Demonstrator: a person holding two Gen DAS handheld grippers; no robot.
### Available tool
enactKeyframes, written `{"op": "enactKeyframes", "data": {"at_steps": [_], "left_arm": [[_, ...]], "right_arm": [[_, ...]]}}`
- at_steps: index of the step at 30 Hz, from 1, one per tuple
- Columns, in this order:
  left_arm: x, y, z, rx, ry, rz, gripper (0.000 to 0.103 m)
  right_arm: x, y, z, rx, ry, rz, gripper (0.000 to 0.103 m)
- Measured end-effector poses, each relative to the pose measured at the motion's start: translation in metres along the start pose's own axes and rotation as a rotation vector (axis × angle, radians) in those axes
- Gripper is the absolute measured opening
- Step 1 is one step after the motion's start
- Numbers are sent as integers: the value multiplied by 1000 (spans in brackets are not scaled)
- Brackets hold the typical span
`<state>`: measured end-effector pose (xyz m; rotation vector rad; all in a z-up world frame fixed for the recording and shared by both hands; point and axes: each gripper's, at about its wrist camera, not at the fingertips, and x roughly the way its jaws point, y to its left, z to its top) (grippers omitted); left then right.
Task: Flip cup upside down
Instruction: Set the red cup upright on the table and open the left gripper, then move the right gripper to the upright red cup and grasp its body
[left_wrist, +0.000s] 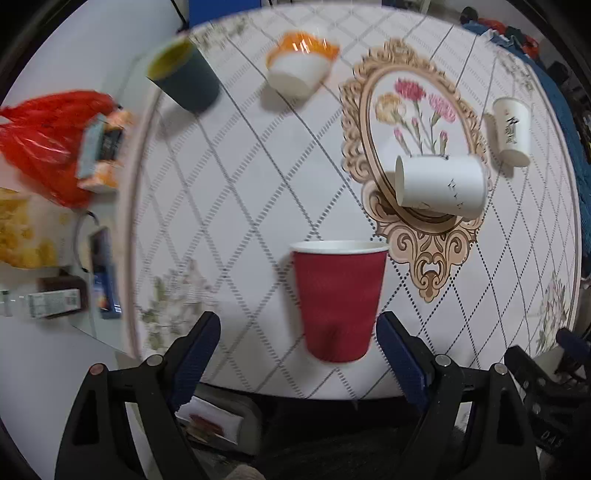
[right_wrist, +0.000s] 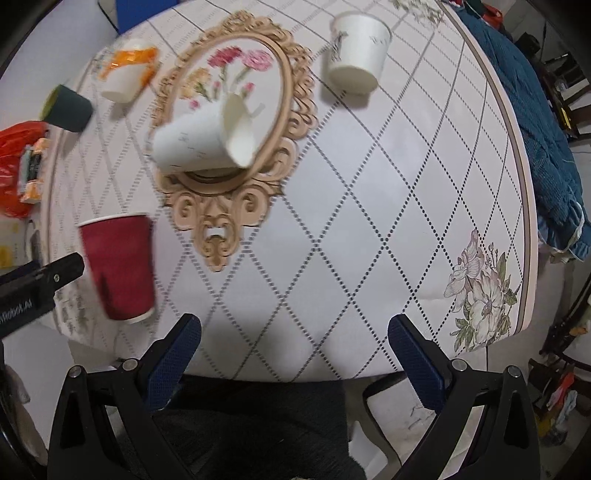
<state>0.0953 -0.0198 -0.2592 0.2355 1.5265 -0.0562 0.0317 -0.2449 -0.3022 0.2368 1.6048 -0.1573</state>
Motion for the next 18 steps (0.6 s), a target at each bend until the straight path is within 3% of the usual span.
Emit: {"op": "enactKeyframes", "data": {"at_steps": [8, 18], "left_arm": [[-34, 55, -30, -40, -84, 6, 86], [-48, 94, -74, -98, -112, -23, 86]], "right_arm": [[-55, 64, -17, -32, -78, 52, 103], [-97, 120, -50, -83, -149, 92, 103]]}}
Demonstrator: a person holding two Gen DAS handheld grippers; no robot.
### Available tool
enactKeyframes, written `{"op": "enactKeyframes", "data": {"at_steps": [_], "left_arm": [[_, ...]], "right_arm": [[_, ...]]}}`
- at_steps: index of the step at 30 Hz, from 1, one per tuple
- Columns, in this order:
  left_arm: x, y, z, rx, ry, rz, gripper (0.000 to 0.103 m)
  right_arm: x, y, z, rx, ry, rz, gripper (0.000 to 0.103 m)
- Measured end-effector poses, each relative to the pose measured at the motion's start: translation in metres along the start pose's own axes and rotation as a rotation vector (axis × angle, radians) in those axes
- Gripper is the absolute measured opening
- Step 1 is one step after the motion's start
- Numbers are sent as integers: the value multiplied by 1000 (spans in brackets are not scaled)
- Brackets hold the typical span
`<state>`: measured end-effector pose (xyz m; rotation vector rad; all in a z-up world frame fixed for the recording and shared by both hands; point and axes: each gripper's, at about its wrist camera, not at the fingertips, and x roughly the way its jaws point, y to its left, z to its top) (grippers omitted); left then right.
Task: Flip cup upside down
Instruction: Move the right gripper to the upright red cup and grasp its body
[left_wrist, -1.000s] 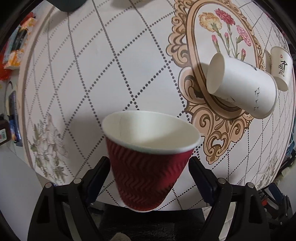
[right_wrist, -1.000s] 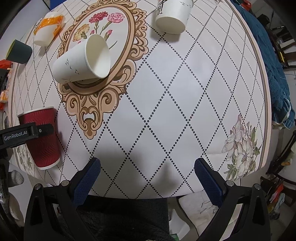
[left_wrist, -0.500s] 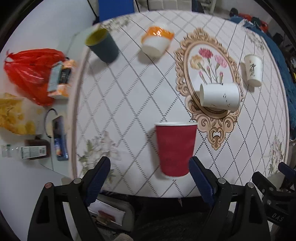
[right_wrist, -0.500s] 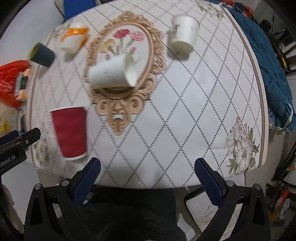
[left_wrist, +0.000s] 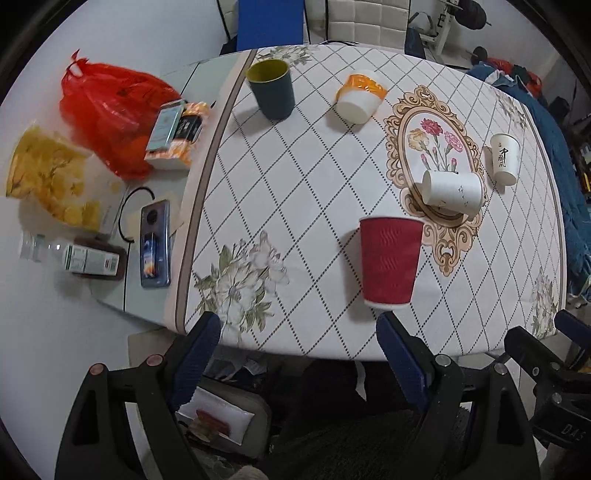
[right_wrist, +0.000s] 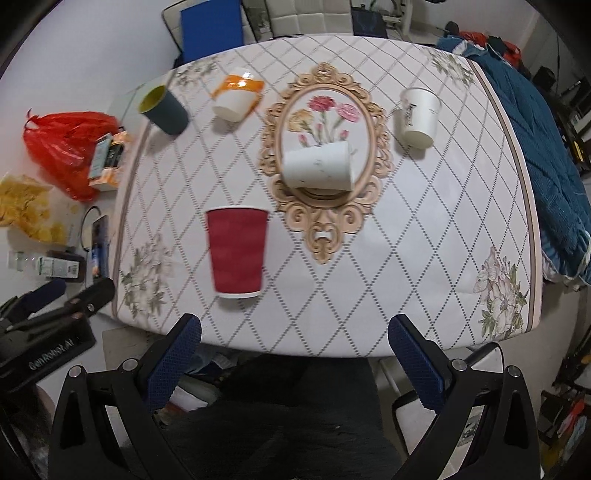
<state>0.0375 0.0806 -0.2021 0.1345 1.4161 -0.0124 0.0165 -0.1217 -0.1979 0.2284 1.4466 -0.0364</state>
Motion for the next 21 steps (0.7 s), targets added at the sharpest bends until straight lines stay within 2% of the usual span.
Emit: {"op": "enactKeyframes", "data": {"at_steps": [11, 13, 14, 18, 21], "left_arm": [[10, 36, -11, -142, -4, -3, 87], [17, 43, -10, -178, -4, -2, 103], [20, 46, -10, -193, -9, 4, 103], [35, 54, -8, -237, 4, 14, 103], [48, 58, -11, -269, 20, 33, 103]], "right_arm": [[-2, 36, 0, -89, 18, -7, 103], [3, 40, 6, -110, 33, -12, 103], [6, 42, 10, -127, 44, -9, 103], [20, 56, 27, -281, 65, -32, 103], [27, 74, 35, -480, 32, -78, 103]]}}
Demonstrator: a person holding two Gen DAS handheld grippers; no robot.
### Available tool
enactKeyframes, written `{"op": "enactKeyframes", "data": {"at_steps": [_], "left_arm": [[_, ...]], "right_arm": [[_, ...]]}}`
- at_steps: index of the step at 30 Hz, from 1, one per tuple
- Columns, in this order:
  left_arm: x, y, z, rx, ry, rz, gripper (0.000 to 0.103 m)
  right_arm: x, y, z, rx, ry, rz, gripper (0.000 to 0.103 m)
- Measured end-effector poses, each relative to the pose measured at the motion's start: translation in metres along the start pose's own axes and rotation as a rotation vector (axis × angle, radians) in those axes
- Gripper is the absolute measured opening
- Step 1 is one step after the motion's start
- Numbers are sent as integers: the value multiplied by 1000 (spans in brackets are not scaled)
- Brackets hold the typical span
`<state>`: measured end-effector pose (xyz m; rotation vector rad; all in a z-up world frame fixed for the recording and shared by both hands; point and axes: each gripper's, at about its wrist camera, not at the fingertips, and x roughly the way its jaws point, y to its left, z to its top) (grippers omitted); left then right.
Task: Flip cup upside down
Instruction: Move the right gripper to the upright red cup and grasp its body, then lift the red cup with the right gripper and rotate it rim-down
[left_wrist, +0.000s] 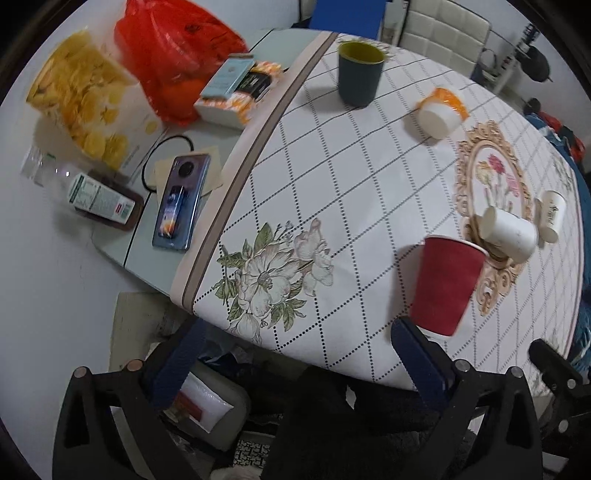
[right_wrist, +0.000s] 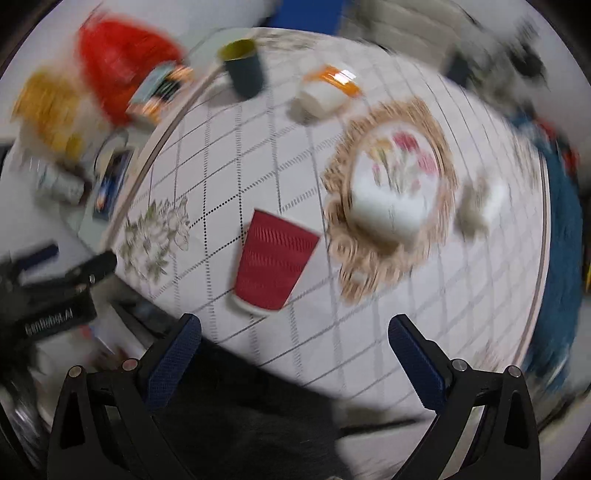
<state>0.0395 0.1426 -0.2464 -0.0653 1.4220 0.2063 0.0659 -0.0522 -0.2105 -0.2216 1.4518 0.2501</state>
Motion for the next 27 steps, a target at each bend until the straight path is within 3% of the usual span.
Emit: {"op": "enactKeyframes", "data": {"at_steps": [7, 15, 18, 22, 27], "left_arm": [[37, 9, -10, -51, 65, 43, 103], [83, 19, -17, -116, 139, 51, 103], [96, 20, -17, -135, 154, 50, 103], [110, 24, -19, -164, 172, 45, 103], [124, 27, -22, -193, 194, 40, 103]], "right_arm": [[26, 58, 11, -778, -52, -331, 103], [93, 93, -56, -1793, -81, -629, 103], [115, 88, -79, -2105, -68, -671, 103], [135, 75, -94, -2382, -44, -684, 103], [155, 61, -89, -2583, -28, -683, 103]]}}
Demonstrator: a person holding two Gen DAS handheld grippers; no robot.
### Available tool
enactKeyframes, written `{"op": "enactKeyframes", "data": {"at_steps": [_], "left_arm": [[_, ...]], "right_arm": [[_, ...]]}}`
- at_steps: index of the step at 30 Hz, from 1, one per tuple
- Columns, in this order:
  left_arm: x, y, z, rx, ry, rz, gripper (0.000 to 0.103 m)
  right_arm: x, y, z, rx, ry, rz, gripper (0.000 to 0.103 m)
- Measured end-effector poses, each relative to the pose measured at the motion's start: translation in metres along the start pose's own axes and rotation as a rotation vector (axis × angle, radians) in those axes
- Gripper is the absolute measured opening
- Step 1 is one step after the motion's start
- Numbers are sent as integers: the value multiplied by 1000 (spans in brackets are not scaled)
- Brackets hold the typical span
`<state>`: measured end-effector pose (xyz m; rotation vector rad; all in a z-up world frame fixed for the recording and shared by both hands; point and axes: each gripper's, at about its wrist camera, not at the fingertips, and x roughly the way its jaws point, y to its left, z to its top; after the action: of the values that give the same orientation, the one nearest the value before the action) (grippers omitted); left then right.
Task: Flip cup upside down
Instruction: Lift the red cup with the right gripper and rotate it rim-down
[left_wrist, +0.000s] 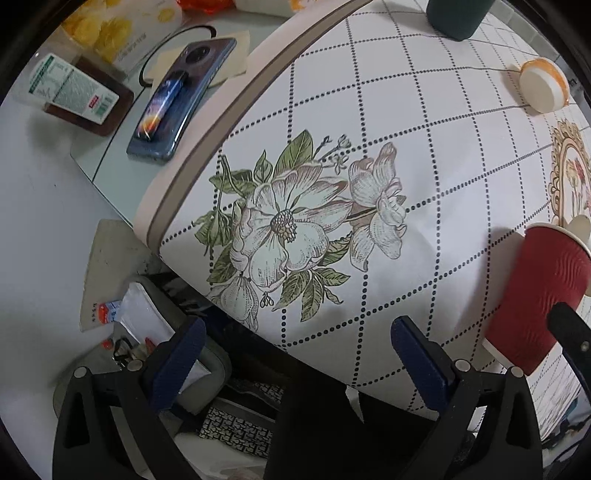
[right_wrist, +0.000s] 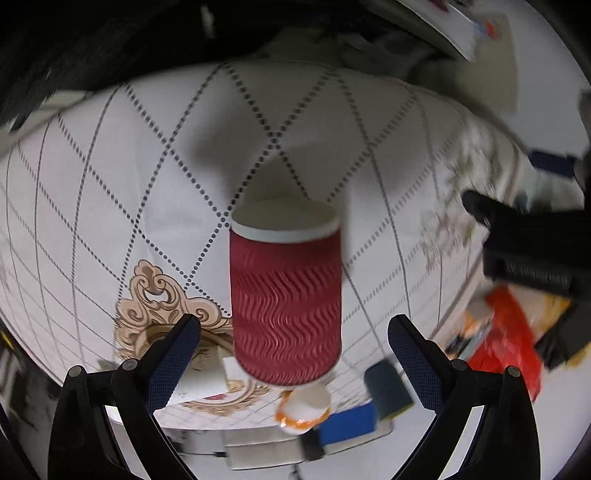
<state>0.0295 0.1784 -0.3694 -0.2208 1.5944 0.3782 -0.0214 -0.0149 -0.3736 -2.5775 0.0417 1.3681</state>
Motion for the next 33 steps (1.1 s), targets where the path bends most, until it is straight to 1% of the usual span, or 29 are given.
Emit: {"op": "enactKeyframes", "data": {"at_steps": [8, 16, 19, 21, 23, 24, 30, 33], "left_arm": [[10, 0, -2, 0, 16, 8, 103], [14, 0, -2, 2, 24, 13, 103], [13, -2, -2, 7, 23, 16, 103], [12, -4, -2, 7, 23, 16, 103], [12, -5, -1, 9, 22, 16, 103], [12, -6, -1, 10, 23, 16, 103], [11, -8, -2, 12, 23, 20, 103], [10, -9, -2, 16, 21, 24, 103]], "right_arm": [[26, 10, -8, -128, -23, -12, 103], [41, 6, -11, -138, -33, -20, 103], [40, 5, -4, -141, -24, -21, 98], [37, 13, 6, -145, -15, -23, 94], [35, 16, 12, -136, -6, -26, 80], [37, 16, 12, -131, -2, -30, 78], [40, 13, 13, -81, -10, -20, 77], [39, 3, 18, -24, -11, -8, 76]]}}
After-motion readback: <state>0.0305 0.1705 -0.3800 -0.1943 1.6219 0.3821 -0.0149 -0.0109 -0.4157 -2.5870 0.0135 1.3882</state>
